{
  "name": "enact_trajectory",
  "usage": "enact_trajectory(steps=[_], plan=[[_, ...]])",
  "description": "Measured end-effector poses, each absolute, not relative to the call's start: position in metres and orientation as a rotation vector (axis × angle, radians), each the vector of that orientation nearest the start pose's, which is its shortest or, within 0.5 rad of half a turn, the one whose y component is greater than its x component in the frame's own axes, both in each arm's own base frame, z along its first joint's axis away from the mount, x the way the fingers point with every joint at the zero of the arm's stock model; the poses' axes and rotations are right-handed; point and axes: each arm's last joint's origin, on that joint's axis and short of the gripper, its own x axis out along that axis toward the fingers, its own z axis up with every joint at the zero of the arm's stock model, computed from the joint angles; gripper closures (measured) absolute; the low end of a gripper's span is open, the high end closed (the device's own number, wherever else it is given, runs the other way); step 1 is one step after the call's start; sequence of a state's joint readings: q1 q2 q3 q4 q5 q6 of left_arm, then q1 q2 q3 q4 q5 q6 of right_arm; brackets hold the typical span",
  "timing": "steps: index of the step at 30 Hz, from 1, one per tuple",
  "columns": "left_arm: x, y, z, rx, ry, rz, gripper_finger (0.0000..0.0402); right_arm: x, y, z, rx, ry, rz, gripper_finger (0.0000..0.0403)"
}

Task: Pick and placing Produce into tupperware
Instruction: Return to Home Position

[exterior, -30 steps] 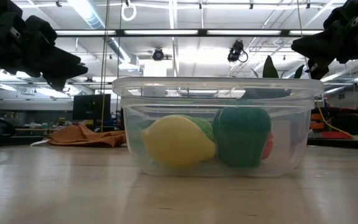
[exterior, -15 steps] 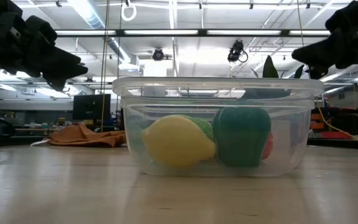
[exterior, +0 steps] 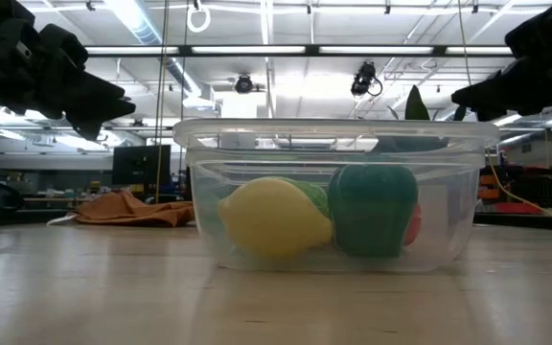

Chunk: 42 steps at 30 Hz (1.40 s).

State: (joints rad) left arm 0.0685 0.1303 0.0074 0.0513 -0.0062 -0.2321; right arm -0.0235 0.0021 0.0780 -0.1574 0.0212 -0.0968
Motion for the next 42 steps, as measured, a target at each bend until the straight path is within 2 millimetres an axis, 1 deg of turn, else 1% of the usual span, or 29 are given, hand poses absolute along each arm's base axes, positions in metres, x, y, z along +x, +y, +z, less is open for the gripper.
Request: enact_trajectory(steps=[6, 42], plan=[[0.1049, 0.0074, 0.1603, -0.234, 0.063, 0.083, 0.023, 0.0921, -0.0028, 0.1745, -0.022, 0.083, -0.043, 0.0403], [0.1049, 0.0074, 0.1601, -0.236, 0.065, 0.083, 0.023, 0.0921, -0.0028, 0.1743, -0.021, 0.085, -0.043, 0.0403]])
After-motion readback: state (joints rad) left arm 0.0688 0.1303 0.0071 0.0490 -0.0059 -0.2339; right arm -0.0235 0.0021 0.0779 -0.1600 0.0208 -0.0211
